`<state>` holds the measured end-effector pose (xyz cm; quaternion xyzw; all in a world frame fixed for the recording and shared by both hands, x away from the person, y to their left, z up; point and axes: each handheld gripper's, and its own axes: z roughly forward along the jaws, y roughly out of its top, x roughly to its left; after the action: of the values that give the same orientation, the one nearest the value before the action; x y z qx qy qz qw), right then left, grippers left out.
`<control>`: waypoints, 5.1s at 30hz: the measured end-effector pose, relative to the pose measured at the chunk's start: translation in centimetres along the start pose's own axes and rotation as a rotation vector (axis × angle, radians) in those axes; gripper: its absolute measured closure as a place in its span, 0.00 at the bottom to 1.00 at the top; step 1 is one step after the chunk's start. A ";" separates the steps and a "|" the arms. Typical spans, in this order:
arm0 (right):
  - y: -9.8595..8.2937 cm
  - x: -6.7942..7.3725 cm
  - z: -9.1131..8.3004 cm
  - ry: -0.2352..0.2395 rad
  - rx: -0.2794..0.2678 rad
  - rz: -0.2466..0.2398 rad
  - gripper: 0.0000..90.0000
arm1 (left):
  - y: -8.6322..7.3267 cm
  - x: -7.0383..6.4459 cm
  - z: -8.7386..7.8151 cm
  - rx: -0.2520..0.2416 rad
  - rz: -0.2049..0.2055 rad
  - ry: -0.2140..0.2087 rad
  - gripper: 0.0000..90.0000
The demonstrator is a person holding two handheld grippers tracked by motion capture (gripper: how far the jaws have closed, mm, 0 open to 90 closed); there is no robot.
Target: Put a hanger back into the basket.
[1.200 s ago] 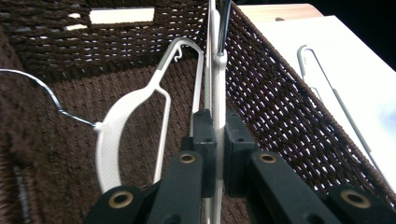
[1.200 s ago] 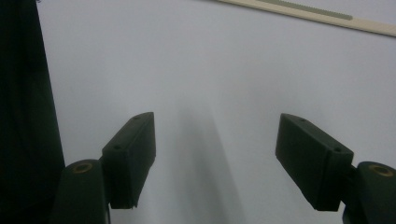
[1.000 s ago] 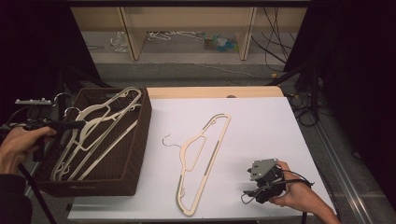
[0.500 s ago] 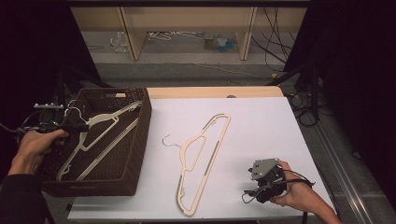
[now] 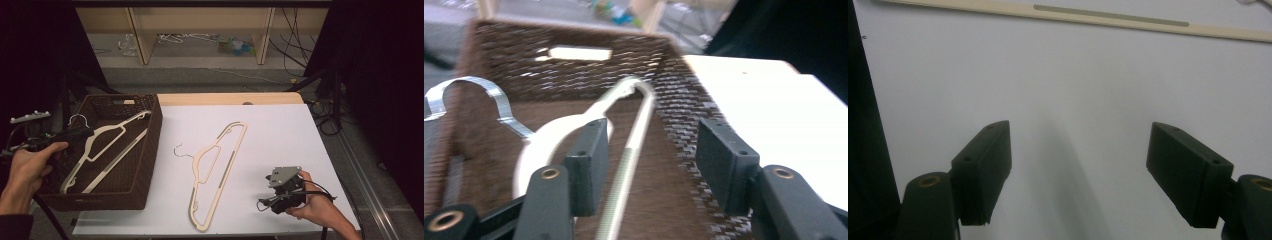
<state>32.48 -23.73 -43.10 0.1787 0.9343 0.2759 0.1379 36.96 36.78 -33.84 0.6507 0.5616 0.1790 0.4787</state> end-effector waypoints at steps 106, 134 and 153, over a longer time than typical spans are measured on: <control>7.0 -6.2 9.1 -0.046 0.357 0.236 0.86 | -17.0 -18.9 5.1 0.125 0.290 -0.316 0.24; 7.2 -7.8 9.4 0.066 0.458 0.220 0.86 | -16.9 -18.8 5.4 0.138 0.302 -0.312 0.24; 10.4 -6.3 5.7 0.020 0.403 0.075 0.88 | -16.9 -21.6 12.4 0.192 0.589 -0.329 0.28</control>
<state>42.89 -15.50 -40.78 0.2346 0.9646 0.0901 0.0794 30.51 10.55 -47.08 0.8469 0.2793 0.1488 0.4273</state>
